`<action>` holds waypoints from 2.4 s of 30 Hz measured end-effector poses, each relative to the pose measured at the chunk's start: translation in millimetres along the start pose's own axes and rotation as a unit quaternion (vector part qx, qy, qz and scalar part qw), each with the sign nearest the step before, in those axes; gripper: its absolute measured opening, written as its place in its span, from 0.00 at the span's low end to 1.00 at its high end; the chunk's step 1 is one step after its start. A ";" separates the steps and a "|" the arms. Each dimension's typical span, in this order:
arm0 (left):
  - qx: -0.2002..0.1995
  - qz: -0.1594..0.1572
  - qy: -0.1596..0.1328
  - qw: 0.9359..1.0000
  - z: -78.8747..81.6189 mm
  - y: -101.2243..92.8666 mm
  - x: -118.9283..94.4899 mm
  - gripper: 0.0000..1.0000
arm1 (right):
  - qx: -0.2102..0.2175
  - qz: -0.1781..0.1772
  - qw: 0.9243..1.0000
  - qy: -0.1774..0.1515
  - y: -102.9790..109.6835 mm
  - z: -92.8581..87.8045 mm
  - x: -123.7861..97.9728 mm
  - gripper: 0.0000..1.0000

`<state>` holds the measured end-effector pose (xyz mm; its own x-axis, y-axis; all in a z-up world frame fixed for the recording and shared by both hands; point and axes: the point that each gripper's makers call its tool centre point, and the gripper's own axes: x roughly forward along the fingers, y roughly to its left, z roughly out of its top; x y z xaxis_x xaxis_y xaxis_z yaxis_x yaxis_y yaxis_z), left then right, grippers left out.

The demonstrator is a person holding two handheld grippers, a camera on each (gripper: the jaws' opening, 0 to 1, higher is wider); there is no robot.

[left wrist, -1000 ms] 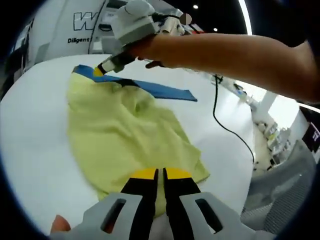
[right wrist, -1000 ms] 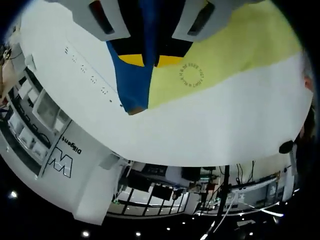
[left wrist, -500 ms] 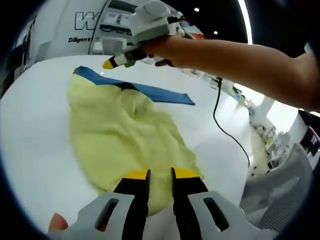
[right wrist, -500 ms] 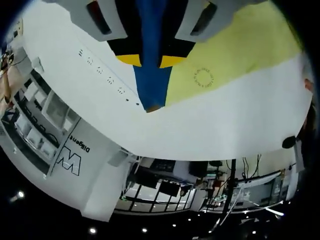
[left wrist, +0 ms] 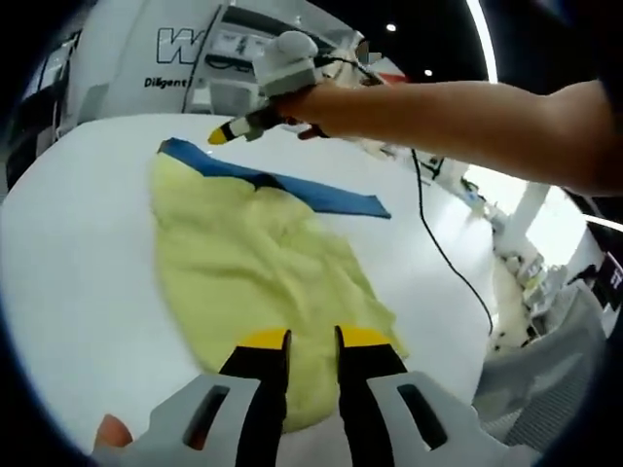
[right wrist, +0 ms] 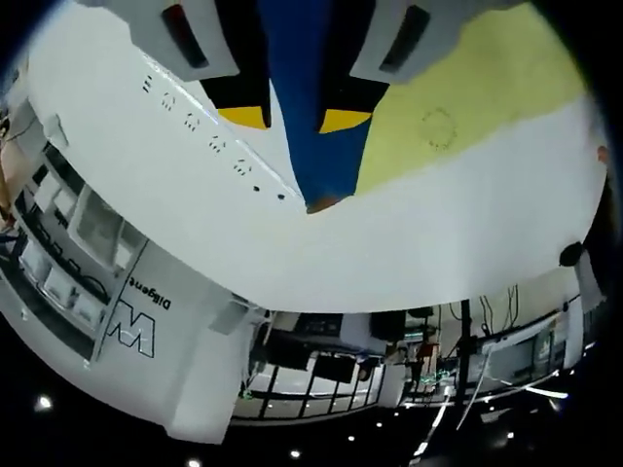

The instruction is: Fold the garment on the visible template until the final outline fits inside the template.

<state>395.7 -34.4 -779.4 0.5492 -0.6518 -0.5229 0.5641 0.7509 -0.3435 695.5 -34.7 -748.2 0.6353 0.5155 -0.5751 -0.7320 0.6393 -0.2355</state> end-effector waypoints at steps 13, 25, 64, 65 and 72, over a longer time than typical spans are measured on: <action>-0.009 0.000 -0.010 1.000 5.7 4.9 3.3 0.14 | -0.006 0.050 0.999 0.014 -3.1 2.5 43.6 0.19; -0.016 -0.001 -0.009 1.000 6.2 11.3 7.9 0.13 | 0.020 0.086 0.996 0.016 -7.1 5.5 58.4 0.06; -0.007 -0.005 -0.021 1.000 20.6 6.4 0.4 0.12 | -0.075 0.071 0.994 -0.035 -9.6 46.8 -60.0 0.00; -0.003 -0.006 -0.020 1.000 21.3 5.1 -0.4 0.12 | -0.078 0.070 0.994 -0.036 -10.7 47.7 -65.0 0.00; 0.016 -0.011 -0.023 1.000 32.4 -1.3 -2.7 0.12 | -0.099 0.062 0.992 -0.044 -17.9 49.2 -105.3 0.00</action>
<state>413.4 -37.0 -752.3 0.5636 -0.6725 -0.4797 0.5948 0.7334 -0.3292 653.8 -72.3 -644.9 0.5504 0.6367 -0.5401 -0.8341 0.4483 -0.3214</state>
